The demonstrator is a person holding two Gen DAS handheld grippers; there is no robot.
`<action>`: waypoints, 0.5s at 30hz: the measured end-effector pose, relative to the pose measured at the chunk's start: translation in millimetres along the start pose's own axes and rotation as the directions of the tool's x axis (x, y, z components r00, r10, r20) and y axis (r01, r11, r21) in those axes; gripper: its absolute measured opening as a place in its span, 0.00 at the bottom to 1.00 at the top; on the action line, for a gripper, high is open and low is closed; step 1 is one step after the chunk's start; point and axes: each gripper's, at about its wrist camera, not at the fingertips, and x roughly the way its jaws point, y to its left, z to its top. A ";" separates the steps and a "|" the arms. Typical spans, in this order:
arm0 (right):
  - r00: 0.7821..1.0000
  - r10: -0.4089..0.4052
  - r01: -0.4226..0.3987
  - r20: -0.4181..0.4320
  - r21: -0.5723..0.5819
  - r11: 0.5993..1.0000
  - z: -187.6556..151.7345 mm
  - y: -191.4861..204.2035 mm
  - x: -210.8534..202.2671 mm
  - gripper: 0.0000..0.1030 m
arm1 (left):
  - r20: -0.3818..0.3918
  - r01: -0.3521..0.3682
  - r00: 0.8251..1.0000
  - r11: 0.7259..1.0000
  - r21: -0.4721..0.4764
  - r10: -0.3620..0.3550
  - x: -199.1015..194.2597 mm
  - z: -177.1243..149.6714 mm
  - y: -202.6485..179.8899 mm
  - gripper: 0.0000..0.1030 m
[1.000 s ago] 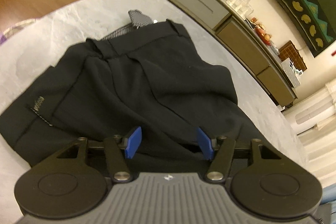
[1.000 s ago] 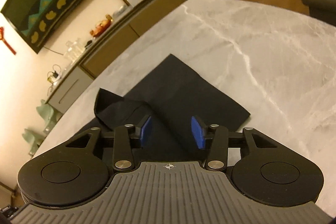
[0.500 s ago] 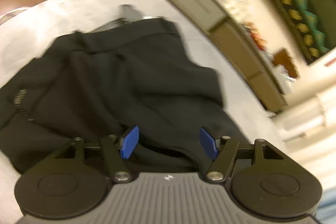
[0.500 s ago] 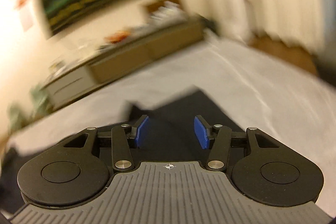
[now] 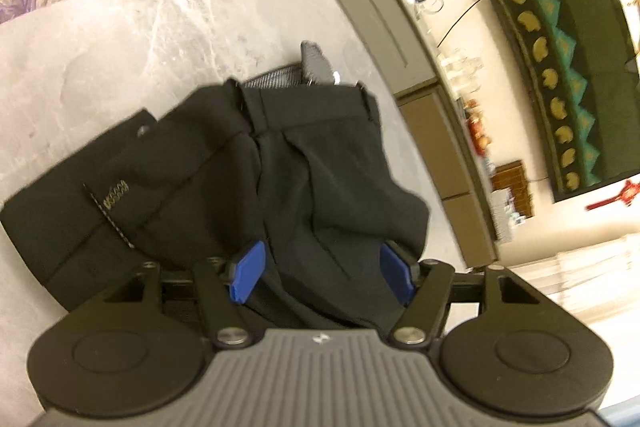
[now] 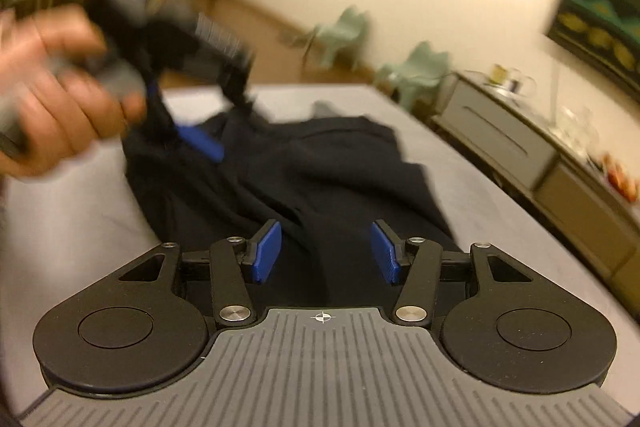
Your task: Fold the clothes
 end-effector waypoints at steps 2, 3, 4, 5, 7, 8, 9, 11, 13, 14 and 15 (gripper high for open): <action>0.998 -0.003 -0.001 -0.065 -0.067 0.998 4.6 10.1 29.4 0.45 | 0.014 0.029 0.999 0.999 -0.017 -0.029 -7.4 6.1 5.1 0.64; 0.994 -0.006 -0.004 -0.108 -0.095 0.996 5.6 12.6 42.3 0.39 | 0.021 0.044 0.999 0.999 -0.025 -0.043 -11.1 9.1 7.7 0.64; 0.990 -0.006 -0.008 -0.139 -0.104 0.995 6.3 11.6 48.6 0.20 | 0.024 0.050 0.998 0.998 -0.033 -0.050 -12.7 11.9 10.5 0.64; 0.986 -0.006 -0.013 -0.166 -0.109 0.994 7.0 9.8 53.3 0.03 | 0.026 0.057 0.998 0.998 -0.040 -0.056 -14.4 14.7 13.3 0.64; 0.987 0.022 -0.033 -0.160 -0.068 0.997 11.4 -1.5 43.1 0.03 | 0.028 0.069 0.997 0.997 -0.046 -0.067 -16.3 18.5 16.1 0.64; 0.988 0.038 -0.045 -0.153 -0.044 0.998 13.7 -7.6 36.8 0.03 | 0.027 0.074 0.997 0.996 -0.047 -0.073 -16.6 20.1 16.9 0.64; 0.989 0.043 -0.046 -0.139 -0.018 0.999 16.1 -12.7 30.0 0.02 | 0.025 0.078 0.997 0.996 -0.044 -0.077 -16.2 20.4 15.9 0.64; 0.993 0.032 -0.031 -0.110 0.013 0.999 22.4 -18.7 19.8 0.02 | 0.020 0.084 0.996 0.996 -0.034 -0.084 -15.1 20.5 12.2 0.64; 0.994 0.062 -0.058 -0.090 0.051 0.997 26.2 -25.7 9.6 0.02 | 0.009 0.092 0.996 0.996 -0.022 -0.092 -13.5 18.7 7.0 0.65; 0.993 0.091 -0.085 -0.079 0.074 0.994 26.8 -28.7 4.8 0.03 | 0.006 0.095 0.995 0.995 -0.016 -0.095 -12.3 17.0 3.7 0.65; 0.987 0.127 -0.119 -0.095 0.087 0.989 27.1 -31.7 6.8 0.05 | 0.006 0.095 0.995 0.995 -0.012 -0.095 -12.3 15.9 2.3 0.65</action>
